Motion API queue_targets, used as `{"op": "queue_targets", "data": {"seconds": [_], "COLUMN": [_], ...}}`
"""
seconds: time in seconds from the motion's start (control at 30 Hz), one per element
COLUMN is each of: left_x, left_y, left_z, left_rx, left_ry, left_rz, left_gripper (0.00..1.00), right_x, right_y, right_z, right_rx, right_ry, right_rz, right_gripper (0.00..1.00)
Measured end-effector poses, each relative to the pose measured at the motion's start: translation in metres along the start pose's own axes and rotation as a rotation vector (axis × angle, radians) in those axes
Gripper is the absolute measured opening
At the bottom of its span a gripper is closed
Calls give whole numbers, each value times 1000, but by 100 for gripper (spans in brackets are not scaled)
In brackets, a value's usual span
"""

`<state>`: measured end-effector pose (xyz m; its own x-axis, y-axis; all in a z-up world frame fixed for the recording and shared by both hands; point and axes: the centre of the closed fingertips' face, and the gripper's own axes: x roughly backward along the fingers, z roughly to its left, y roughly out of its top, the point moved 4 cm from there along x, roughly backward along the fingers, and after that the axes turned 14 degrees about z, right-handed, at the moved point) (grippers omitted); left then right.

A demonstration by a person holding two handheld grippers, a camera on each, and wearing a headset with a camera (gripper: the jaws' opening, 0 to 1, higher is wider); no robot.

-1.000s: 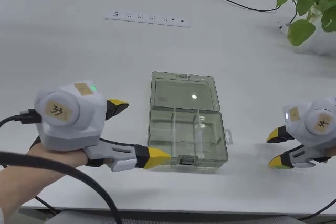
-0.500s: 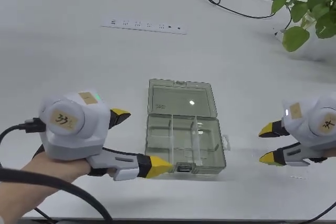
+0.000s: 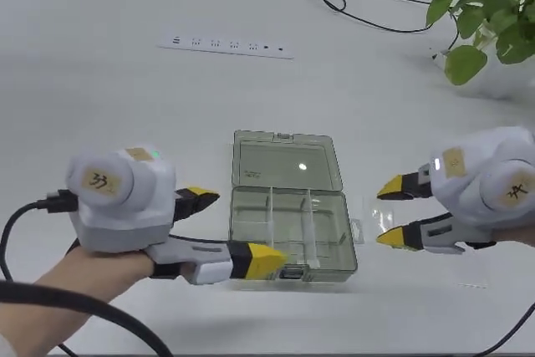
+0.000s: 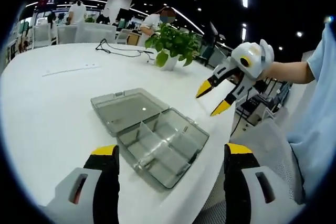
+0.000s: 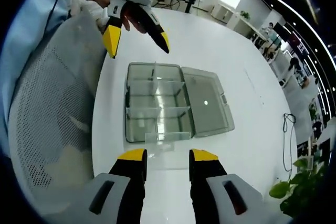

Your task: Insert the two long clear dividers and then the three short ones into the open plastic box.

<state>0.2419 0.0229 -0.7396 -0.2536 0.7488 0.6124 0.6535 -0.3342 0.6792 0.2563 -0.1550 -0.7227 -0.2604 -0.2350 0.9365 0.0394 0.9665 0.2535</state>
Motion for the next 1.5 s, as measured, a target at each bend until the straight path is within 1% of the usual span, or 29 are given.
{"op": "queue_targets", "data": {"seconds": [0.03, 0.07, 0.13, 0.2, 0.27, 0.3, 0.33, 0.4, 0.43, 0.53, 0.6, 0.63, 0.67, 0.73, 0.77, 0.83, 0.9, 0.97, 1.03, 1.07, 1.13, 1.17, 1.23, 1.37, 1.5], "left_x": [0, -1, -1, -1, -3, -4, -5, -7, -9, -11, -13, -14, -15, -17, -17, -18, -18, -19, -19, -19, -19, -20, -20, -21, -21], "left_y": [2, 3, 9, 12, 14, 14, 15, 15, 16, 19, 20, 20, 20, 20, 21, 22, 22, 22, 22, 22, 22, 22, 22, 20, 21], "left_z": [-2, -3, -3, -5, -6, -7, -7, -9, -11, -19, -21, -24, -24, -26, -28, -29, -29, -29, -28, -28, -27, -27, -28, -29, -29], "left_rx": [22, 37, 85, 117, 153, 167, 175, 195, 214, 276, 287, 303, 304, 330, 343, 371, 399, 410, 430, 453, 463, 472, 472, 475, 478], "left_ry": [-16, -27, -48, -80, -101, -117, -126, -145, -164, -222, -237, -249, -251, -261, -273, -286, -293, -293, -294, -298, -296, -294, -301, -297, -298], "left_rz": [-13, -16, -41, -50, -55, -50, -52, -44, -44, -48, -52, -49, -50, -47, -57, -73, -75, -80, -87, -89, -95, -95, -96, -93, -97], "left_gripper": [80, 79, 79, 77, 76, 75, 73, 69, 67, 58, 51, 48, 44, 38, 35, 32, 29, 24, 21, 19, 16, 14, 13, 8, 2], "right_x": [1, 2, 5, 7, 7, 7, 8, 9, 10, 10, 9, 8, 7, 7, 5, 4, 3, 3, 3, 3, 2, 1, 2, 1, 2], "right_y": [5, 8, 19, 29, 36, 39, 45, 51, 56, 65, 69, 72, 74, 77, 79, 82, 83, 85, 86, 87, 87, 87, 89, 90, 90], "right_z": [0, 0, 1, 3, 5, 5, 7, 8, 10, 12, 13, 15, 16, 17, 19, 20, 20, 21, 21, 22, 21, 22, 22, 22, 20], "right_rx": [11, 16, 38, 50, 71, 71, 80, 89, 110, 128, 148, 158, 166, 178, 193, 206, 225, 241, 240, 246, 278, 286, 266, 288, 291], "right_ry": [-10, -10, -19, -23, -31, -33, -34, -35, -38, -44, -53, -50, -53, -57, -59, -66, -78, -89, -92, -95, -122, -124, -121, -138, -149], "right_rz": [-9, -8, -28, -49, -51, -54, -68, -77, -84, -86, -85, -81, -83, -84, -80, -76, -71, -62, -64, -63, -44, -40, -52, -44, -39], "right_gripper": [33, 33, 33, 33, 33, 33, 33, 33, 33, 33, 33, 33, 33, 33, 33, 33, 33, 33, 33, 33, 33, 33, 33, 33, 33]}}
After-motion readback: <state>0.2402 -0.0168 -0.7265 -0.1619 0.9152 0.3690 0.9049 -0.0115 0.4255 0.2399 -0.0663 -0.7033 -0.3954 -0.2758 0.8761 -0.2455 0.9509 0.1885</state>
